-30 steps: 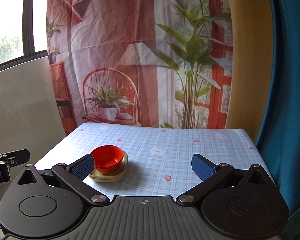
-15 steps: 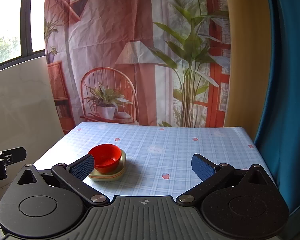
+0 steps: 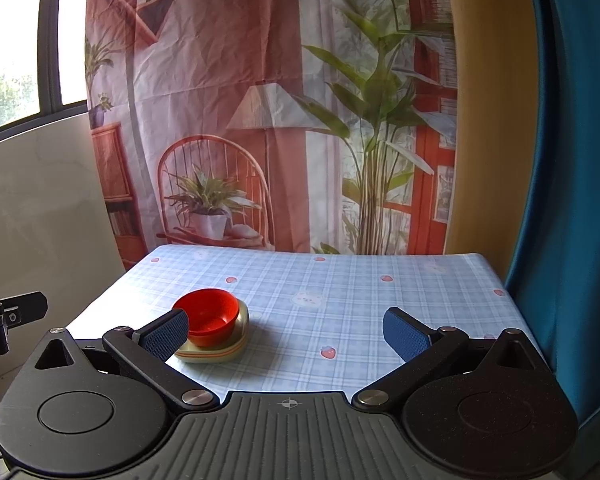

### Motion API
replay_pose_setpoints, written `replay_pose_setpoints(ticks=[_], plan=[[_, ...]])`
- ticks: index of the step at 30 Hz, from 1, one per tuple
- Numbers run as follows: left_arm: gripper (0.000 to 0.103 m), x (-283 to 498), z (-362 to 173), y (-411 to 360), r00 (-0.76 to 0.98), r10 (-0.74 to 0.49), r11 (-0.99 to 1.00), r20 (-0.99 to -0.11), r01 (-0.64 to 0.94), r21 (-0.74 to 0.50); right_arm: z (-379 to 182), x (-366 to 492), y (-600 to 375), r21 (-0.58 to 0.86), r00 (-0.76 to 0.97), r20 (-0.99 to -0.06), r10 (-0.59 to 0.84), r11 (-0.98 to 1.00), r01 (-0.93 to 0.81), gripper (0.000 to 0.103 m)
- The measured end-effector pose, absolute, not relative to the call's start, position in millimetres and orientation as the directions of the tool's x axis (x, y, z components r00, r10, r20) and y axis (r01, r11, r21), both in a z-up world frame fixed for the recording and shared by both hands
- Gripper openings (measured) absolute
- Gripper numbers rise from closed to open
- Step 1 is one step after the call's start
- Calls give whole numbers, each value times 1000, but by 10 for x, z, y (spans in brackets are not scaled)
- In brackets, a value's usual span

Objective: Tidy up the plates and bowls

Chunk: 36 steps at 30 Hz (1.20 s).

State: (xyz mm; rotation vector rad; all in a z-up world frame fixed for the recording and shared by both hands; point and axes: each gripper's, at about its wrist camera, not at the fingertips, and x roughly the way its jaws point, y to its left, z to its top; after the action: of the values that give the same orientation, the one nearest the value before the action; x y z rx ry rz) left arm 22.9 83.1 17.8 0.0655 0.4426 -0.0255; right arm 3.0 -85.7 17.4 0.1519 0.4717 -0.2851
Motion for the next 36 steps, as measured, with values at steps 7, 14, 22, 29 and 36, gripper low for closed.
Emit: replay_pose_setpoints(ticks=[7, 14, 22, 29, 36], plan=[[103, 227, 181, 830, 903, -9, 998, -429, 37, 57, 168, 27, -864, 77, 851, -469, -237, 949, 307, 103], [103, 215, 193, 834, 904, -5, 998, -428, 32, 54, 170, 27, -866, 77, 851, -469, -236, 949, 305, 103], [103, 215, 197, 842, 903, -5, 998, -429, 30, 52, 173, 29, -867, 77, 851, -469, -236, 949, 305, 103], [103, 210, 199, 831, 902, -2, 998, -432, 26, 49, 168, 25, -872, 77, 851, -469, -237, 949, 307, 103], [103, 218, 203, 833, 902, -1, 999, -432, 25, 49, 169, 25, -873, 76, 851, -468, -237, 949, 307, 103]])
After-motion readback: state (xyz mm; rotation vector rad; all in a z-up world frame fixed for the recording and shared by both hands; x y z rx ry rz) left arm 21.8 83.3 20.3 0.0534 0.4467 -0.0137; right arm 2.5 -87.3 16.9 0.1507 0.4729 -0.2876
